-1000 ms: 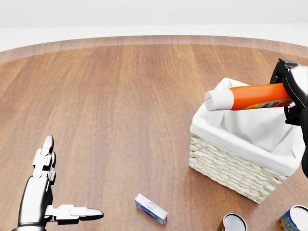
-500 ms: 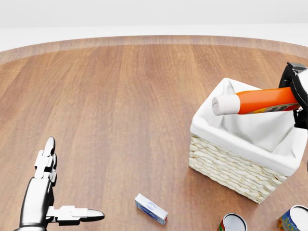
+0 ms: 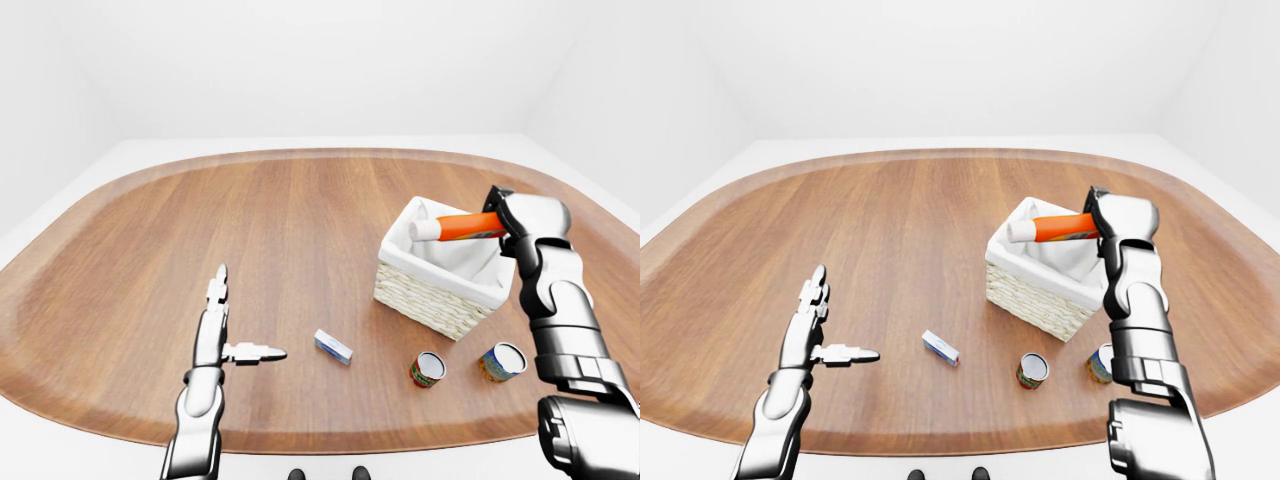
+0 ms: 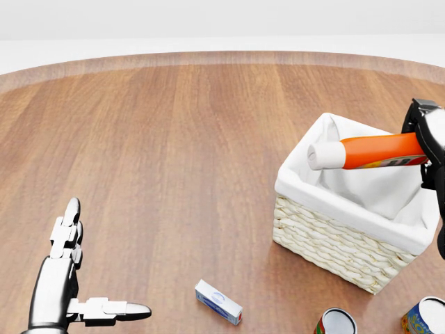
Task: Pick up the ketchup, and put it in the basket.
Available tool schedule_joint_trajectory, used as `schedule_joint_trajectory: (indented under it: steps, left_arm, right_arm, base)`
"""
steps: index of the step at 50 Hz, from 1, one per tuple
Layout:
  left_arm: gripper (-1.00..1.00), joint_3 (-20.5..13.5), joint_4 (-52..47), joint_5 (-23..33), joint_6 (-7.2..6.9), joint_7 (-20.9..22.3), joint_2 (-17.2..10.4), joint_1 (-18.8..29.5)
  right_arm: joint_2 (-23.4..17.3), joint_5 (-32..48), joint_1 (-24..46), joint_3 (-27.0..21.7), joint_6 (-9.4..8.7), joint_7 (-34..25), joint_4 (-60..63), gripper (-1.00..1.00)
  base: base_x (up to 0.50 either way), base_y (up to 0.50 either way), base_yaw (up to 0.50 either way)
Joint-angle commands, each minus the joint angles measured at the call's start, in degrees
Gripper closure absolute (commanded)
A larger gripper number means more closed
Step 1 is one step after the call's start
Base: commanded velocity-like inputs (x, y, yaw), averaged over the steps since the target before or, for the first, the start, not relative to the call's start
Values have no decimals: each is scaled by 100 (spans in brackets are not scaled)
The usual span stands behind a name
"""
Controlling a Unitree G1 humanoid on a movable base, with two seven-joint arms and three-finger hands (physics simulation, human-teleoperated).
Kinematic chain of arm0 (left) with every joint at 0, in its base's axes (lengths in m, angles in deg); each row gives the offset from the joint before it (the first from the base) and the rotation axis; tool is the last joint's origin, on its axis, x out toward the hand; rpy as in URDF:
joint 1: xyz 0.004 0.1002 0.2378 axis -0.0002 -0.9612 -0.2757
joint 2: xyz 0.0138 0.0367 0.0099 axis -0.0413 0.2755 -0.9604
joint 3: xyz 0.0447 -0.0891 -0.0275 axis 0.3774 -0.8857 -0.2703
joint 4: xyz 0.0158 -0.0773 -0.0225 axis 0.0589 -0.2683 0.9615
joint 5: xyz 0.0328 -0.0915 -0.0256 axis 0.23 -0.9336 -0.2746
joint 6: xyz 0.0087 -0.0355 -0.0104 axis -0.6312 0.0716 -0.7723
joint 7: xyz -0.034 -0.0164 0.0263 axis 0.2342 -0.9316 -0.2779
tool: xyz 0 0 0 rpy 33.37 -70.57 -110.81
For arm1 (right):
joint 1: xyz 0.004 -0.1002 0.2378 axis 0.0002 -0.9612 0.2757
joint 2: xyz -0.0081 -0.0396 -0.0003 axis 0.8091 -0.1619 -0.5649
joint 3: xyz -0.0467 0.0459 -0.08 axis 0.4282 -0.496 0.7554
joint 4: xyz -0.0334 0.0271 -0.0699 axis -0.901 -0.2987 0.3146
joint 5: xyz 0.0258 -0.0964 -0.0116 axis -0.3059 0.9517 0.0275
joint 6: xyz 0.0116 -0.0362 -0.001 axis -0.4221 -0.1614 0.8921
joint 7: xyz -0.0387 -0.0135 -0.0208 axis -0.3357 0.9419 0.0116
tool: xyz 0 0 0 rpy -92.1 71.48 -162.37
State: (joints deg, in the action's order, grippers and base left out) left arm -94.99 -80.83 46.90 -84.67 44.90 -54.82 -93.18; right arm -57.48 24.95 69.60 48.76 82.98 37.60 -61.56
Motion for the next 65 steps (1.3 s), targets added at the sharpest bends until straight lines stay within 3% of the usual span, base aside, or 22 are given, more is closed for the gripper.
schedule_joint_trajectory:
  steps: [1, 25, 37, 56, 65]
  left_arm:
    - [-100, 2, -26, -9, 0, 11, 3, -2]
    - [-100, -9, -46, -19, 0, 16, -1, -13]
    - [-100, -51, -48, -56, 0, 35, -11, 15]
    - [-100, -47, -117, -42, 0, 40, -2, -27]
    - [-100, -37, -135, -26, 0, 35, 3, -46]
  right_arm:
    - [12, -446, 196, 94, 0, 896, -558, 100]
    - [21, -538, 306, 210, 0, 1155, -1002, 100]
    - [123, -897, 837, 478, 0, 1966, -2467, 100]
    - [191, -1264, 1144, 693, 0, 2592, -3529, 100]
    - [157, -1305, 1193, 748, 0, 2602, -3576, 100]
  base:
    - [0, 0, 0]
    - [0, 0, 0]
    - [0, 0, 0]
    - [0, 0, 0]
    - [0, 0, 0]
